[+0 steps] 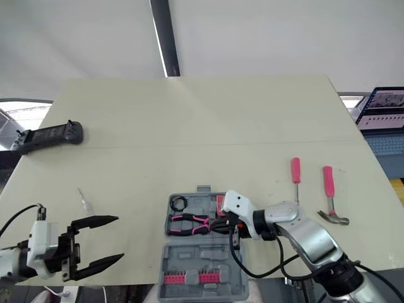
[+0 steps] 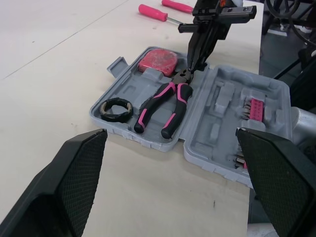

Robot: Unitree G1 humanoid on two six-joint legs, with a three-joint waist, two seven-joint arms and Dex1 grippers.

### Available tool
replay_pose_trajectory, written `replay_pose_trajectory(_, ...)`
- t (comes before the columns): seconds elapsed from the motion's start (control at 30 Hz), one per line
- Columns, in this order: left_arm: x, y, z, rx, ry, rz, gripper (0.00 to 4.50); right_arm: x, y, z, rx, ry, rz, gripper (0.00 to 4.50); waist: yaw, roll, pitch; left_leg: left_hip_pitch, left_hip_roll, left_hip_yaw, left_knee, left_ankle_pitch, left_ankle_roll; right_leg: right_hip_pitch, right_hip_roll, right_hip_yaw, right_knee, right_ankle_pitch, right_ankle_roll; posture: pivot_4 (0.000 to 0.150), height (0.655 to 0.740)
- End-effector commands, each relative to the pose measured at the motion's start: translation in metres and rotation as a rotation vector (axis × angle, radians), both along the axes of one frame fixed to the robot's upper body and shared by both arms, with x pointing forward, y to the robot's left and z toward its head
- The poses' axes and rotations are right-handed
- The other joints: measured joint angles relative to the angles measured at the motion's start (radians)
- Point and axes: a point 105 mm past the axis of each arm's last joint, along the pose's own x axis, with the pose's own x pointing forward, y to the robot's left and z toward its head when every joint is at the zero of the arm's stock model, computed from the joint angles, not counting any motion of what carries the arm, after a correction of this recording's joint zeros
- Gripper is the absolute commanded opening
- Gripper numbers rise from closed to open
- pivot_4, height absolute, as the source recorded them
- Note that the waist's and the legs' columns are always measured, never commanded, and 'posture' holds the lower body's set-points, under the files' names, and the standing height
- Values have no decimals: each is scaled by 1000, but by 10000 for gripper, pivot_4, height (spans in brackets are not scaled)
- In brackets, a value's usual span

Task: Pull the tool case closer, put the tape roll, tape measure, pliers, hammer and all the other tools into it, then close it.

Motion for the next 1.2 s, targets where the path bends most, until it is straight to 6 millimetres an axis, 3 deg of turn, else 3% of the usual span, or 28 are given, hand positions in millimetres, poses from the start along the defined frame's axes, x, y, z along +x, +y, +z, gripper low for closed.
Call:
replay_pose_trajectory(0.03,-4,-1,4,4,-9,-21,45000,-1,5,0,25,-7,26,741,0,0,0,0,0,0,0,0,0,0,0,0,0,0,0,1500,7400)
replay_pose_trajectory(0.37,-6,-2,2,1,-5,-26,45000,-3,16,-13,33,14,51,741,0,0,0,0,0,0,0,0,0,0,0,0,0,0,0,1500,7400)
replay_pose_trajectory(0.87,-9,-3,-1,0,2,-37,45000,6,22,-16,61,-7,12,741,0,0,0,0,0,0,0,0,0,0,0,0,0,0,0,1500,7400)
replay_pose_trajectory(1.2,-8,-2,-2,-1,2,-45,45000,14,13,-42,-35,-24,-23,741,-1,0,0,1,0,0,0,0,0,1,0,0,0,0,0,1500,7400)
